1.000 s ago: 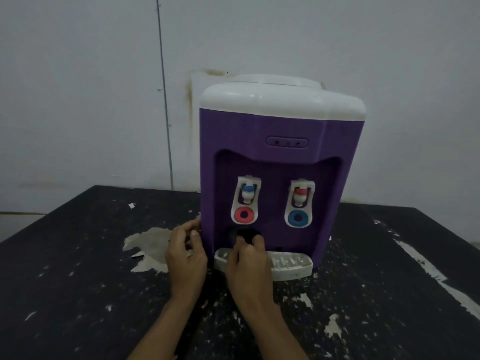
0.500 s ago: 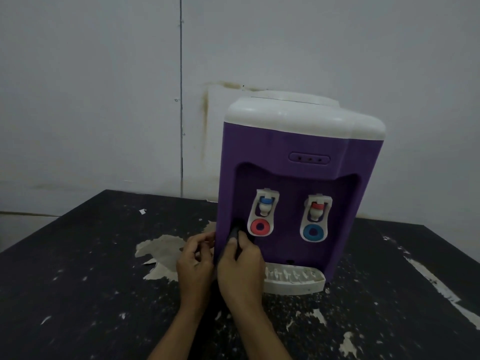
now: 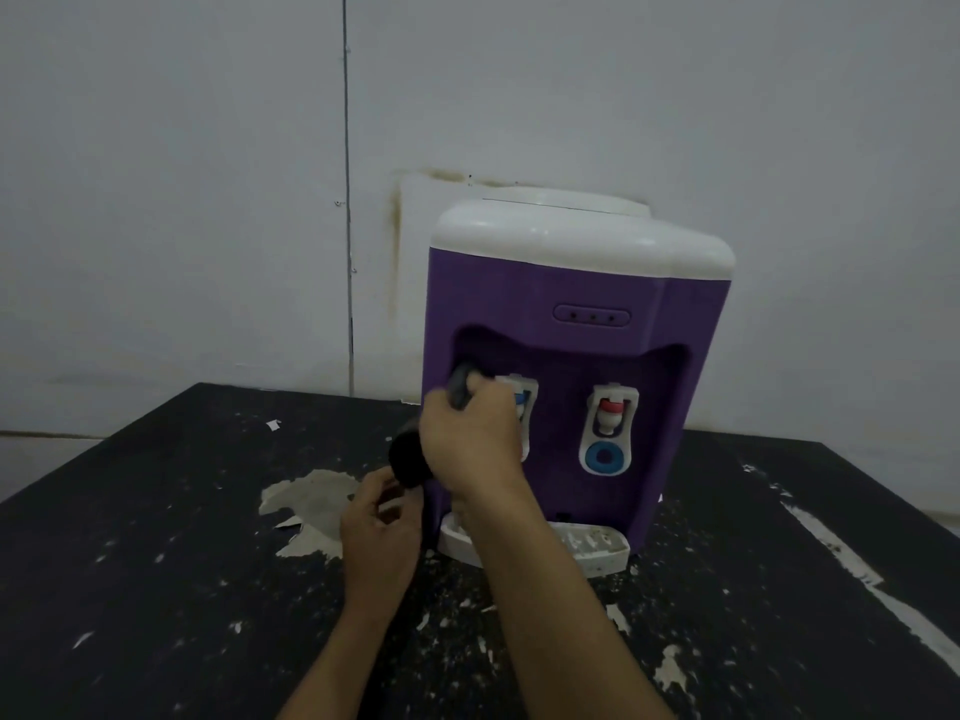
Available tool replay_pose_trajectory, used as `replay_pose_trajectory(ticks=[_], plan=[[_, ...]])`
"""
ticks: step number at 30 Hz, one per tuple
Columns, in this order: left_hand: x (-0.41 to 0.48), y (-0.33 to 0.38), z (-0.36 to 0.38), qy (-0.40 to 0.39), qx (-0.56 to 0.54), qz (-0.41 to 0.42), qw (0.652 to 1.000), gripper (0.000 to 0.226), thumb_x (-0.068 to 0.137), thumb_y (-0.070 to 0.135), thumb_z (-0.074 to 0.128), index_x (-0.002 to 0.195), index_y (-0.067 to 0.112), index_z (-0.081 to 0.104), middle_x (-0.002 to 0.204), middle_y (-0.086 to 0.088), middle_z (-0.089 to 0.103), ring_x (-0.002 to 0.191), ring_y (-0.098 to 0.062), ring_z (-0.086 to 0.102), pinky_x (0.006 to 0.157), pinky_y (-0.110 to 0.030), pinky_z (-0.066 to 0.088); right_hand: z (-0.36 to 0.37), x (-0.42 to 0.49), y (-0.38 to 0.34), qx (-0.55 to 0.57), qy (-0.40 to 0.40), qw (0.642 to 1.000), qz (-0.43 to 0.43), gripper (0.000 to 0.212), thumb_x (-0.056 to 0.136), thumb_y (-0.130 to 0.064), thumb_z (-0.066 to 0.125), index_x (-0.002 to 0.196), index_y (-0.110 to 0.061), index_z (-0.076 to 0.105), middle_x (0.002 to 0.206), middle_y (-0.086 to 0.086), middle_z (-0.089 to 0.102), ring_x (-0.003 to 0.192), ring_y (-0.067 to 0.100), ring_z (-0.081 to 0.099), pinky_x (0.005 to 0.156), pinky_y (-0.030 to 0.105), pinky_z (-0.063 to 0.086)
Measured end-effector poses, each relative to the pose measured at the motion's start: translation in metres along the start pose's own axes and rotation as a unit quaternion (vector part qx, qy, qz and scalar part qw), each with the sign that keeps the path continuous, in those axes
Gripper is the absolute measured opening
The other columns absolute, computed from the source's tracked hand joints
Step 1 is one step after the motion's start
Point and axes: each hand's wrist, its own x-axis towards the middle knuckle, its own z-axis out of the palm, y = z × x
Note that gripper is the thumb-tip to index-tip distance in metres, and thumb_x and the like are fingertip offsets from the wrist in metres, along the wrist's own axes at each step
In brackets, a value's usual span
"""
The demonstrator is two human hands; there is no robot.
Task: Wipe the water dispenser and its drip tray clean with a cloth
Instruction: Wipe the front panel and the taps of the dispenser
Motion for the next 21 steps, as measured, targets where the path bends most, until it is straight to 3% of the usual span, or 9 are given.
replay_pose_trajectory(ticks=[2, 3, 4, 7, 9, 11, 17, 19, 21], plan=[[-0.003, 0.005, 0.001, 0.001, 0.001, 0.001, 1.0, 0.024, 0.094, 0.009, 0.068, 0.108, 0.027, 0.065, 0.104, 0.011, 0.067, 0.096, -0.002, 0.064, 0.074, -0.01, 0.05, 0.0, 0.006, -0.013, 0.048, 0.028, 0.998, -0.029, 0.017, 0.1, -0.012, 0.051, 0.092, -0.028, 0.051, 0.08, -0.008, 0.048, 0.066, 0.002, 0.046, 0.052, 0.007, 0.037], [-0.004, 0.005, 0.0, -0.001, -0.002, 0.002, 1.0, 0.027, 0.093, 0.008, 0.069, 0.109, 0.029, 0.065, 0.104, 0.013, 0.067, 0.095, 0.002, 0.063, 0.072, -0.007, 0.049, 0.002, 0.008, -0.017, 0.067, 0.036, 0.996, -0.039, 0.014, 0.1, -0.014, 0.05, 0.111, -0.018, 0.057, 0.092, -0.006, 0.053, 0.075, 0.003, 0.049, 0.063, 0.011, 0.04], [-0.004, 0.004, -0.001, -0.003, -0.003, 0.002, 1.0, 0.027, 0.092, 0.007, 0.07, 0.11, 0.027, 0.066, 0.103, 0.012, 0.068, 0.094, 0.002, 0.064, 0.072, -0.008, 0.05, 0.005, 0.008, -0.017, 0.066, 0.043, 0.996, -0.048, 0.025, 0.101, -0.015, 0.048, 0.125, -0.009, 0.054, 0.106, -0.003, 0.053, 0.086, 0.006, 0.049, 0.073, 0.016, 0.041], [-0.002, -0.004, -0.002, -0.007, 0.007, 0.005, 1.0, 0.016, 0.089, 0.003, 0.071, 0.102, 0.011, 0.067, 0.094, -0.005, 0.07, 0.087, -0.018, 0.067, 0.074, -0.032, 0.058, 0.013, -0.005, 0.001, 0.007, 0.042, 0.998, -0.056, 0.047, 0.104, -0.018, 0.042, 0.15, -0.013, 0.036, 0.131, -0.002, 0.043, 0.11, 0.008, 0.047, 0.088, 0.018, 0.041], [-0.002, -0.005, -0.002, -0.012, -0.003, -0.001, 1.0, 0.016, 0.087, 0.0, 0.072, 0.1, 0.007, 0.066, 0.092, -0.01, 0.07, 0.086, -0.026, 0.067, 0.074, -0.04, 0.057, 0.014, -0.007, 0.014, -0.026, 0.034, 0.999, -0.022, 0.04, 0.103, -0.017, 0.042, 0.142, -0.013, 0.046, 0.132, 0.009, 0.052, 0.104, 0.014, 0.056, 0.077, 0.018, 0.047], [-0.001, -0.005, -0.001, -0.013, -0.005, -0.004, 1.0, 0.021, 0.086, 0.002, 0.073, 0.104, 0.01, 0.067, 0.097, -0.008, 0.071, 0.091, -0.026, 0.067, 0.076, -0.042, 0.058, 0.011, -0.002, 0.017, -0.017, 0.022, 0.999, 0.016, 0.033, 0.102, -0.016, 0.043, 0.134, -0.01, 0.05, 0.128, 0.016, 0.055, 0.095, 0.015, 0.057, 0.069, 0.018, 0.044], [-0.001, -0.004, 0.0, -0.014, 0.017, 0.019, 1.0, 0.024, 0.087, 0.007, 0.073, 0.108, 0.017, 0.066, 0.104, -0.001, 0.068, 0.095, -0.015, 0.066, 0.078, -0.027, 0.055, 0.008, 0.002, -0.003, 0.037, 0.043, 0.996, -0.074, 0.049, 0.104, -0.022, 0.044, 0.152, -0.021, 0.034, 0.134, 0.003, 0.051, 0.113, 0.013, 0.054, 0.1, 0.029, 0.049], [-0.003, -0.002, 0.001, -0.01, 0.029, 0.029, 0.999, 0.023, 0.086, 0.006, 0.074, 0.103, 0.018, 0.064, 0.1, -0.002, 0.067, 0.09, -0.015, 0.065, 0.072, -0.017, 0.053, 0.006, 0.003, 0.004, 0.035, 0.027, 0.997, -0.067, 0.054, 0.105, -0.025, 0.044, 0.156, -0.022, 0.026, 0.138, 0.001, 0.048, 0.114, 0.012, 0.054, 0.093, 0.017, 0.047], [-0.004, 0.002, 0.002, -0.005, 0.033, 0.038, 0.999, 0.023, 0.086, 0.006, 0.075, 0.102, 0.017, 0.063, 0.097, -0.002, 0.066, 0.088, -0.013, 0.065, 0.068, -0.01, 0.051, 0.002, 0.004, 0.012, 0.028, 0.008, 0.998, -0.058, 0.054, 0.105, -0.024, 0.044, 0.156, -0.023, 0.025, 0.138, 0.0, 0.049, 0.102, 0.006, 0.054, 0.074, 0.004, 0.044]])
